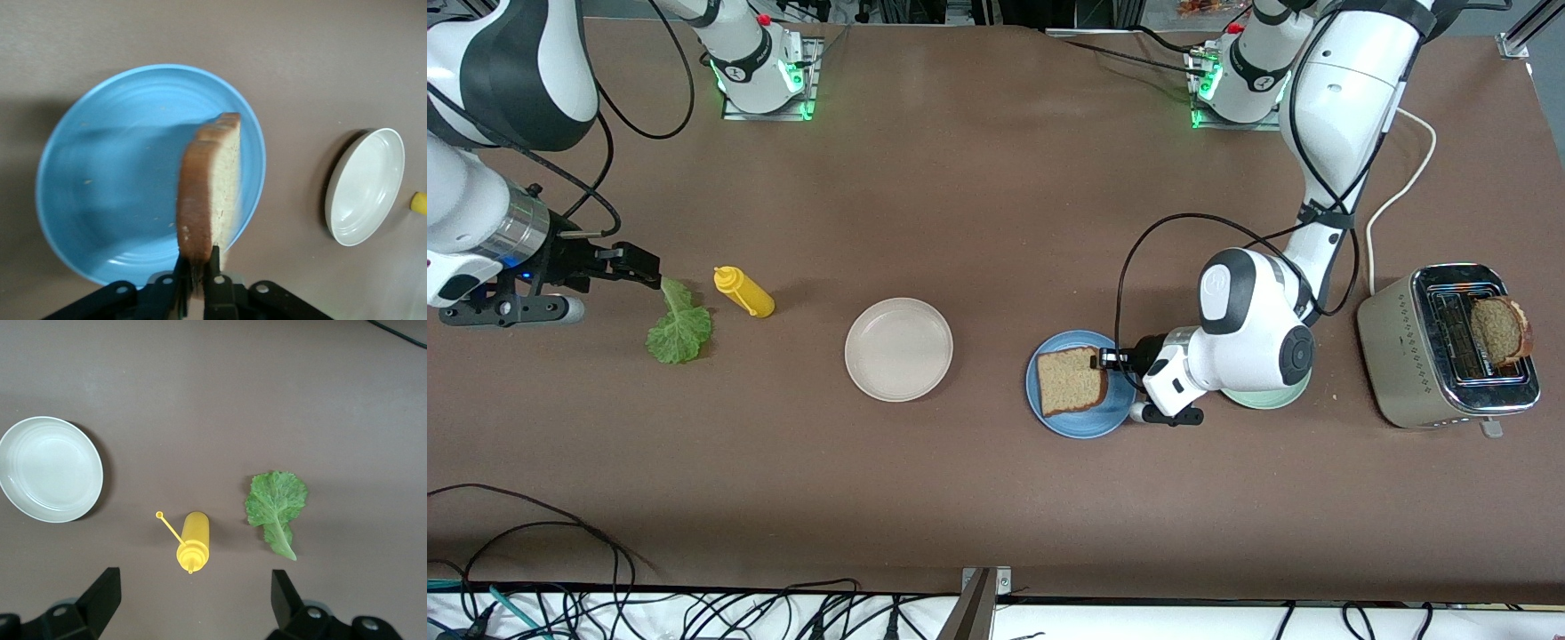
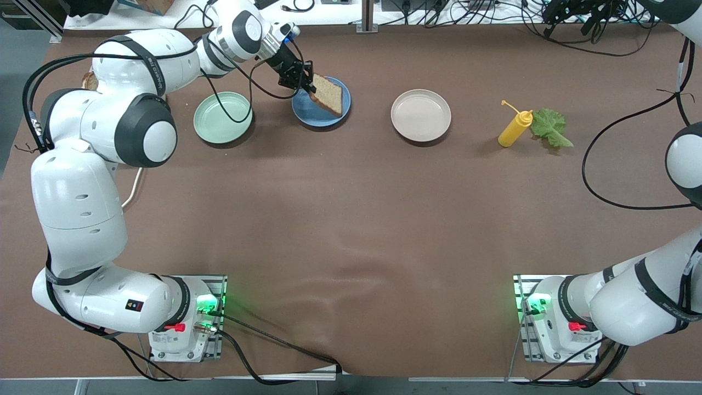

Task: Make sandwich in blue plate with both arms
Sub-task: 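Lower the bread onto the blue plate and open the left gripper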

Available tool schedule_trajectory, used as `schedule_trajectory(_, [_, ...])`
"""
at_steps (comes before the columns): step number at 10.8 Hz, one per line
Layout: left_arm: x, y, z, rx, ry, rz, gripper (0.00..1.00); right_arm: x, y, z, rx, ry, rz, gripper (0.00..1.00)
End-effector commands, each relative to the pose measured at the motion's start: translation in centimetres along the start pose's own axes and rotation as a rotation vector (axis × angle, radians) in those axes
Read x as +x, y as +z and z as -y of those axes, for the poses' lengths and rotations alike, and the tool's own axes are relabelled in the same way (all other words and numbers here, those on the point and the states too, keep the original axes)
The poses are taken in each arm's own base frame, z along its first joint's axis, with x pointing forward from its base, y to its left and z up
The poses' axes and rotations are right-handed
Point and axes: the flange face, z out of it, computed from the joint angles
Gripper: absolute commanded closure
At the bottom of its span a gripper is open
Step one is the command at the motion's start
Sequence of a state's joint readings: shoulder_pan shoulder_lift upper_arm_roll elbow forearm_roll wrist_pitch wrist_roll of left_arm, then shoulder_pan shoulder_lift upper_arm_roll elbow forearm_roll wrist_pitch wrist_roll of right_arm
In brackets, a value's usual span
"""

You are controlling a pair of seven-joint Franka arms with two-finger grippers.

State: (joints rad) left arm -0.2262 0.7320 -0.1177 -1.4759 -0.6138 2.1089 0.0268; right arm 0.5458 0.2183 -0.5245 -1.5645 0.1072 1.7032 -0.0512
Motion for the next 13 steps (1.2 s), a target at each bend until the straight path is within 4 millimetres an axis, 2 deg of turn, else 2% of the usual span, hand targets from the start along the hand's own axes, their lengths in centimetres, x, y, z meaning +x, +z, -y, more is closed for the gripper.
schedule_trajectory(1, [0.9,0.1,0.7,-0.014,0.008,-0.013,0.60,0.1,0.1,-0.2,-0.010,-0.013,0.003,0.00])
schedule_trajectory(3, [1.1,0.2,1.8,-0.012,-0.002,-0.011,0.00,0.1,0.2,-0.2,-0.010,-0.013,0.003,0.00])
schedule_trajectory(5, [1.4,-0.3,3.0,-0.013,0.036,-0.018,0.00,0.1,0.2,-0.3,-0.010,-0.013,0.003,0.00])
schedule_trajectory(6, [1.8,-1.2,4.2,-0.016,0.037,-0.029,0.00,0.1,0.2,-0.5,-0.011,-0.012,0.005,0.00])
schedule_trajectory(8, [2.4,-3.3,6.4,-0.018,0.067,-0.053,0.00,0.5,1.1,-2.5,-0.024,-0.054,0.011,0.00])
schedule_trajectory(12, [2.2,-6.1,8.1,0.013,0.069,-0.034,0.00,1.4,4.7,-7.2,-0.042,-0.158,0.077,0.00])
schedule_trajectory(13, [2.0,-7.6,8.7,0.045,0.079,-0.034,0.00,1.4,5.7,-8.2,-0.041,-0.170,0.094,0.00])
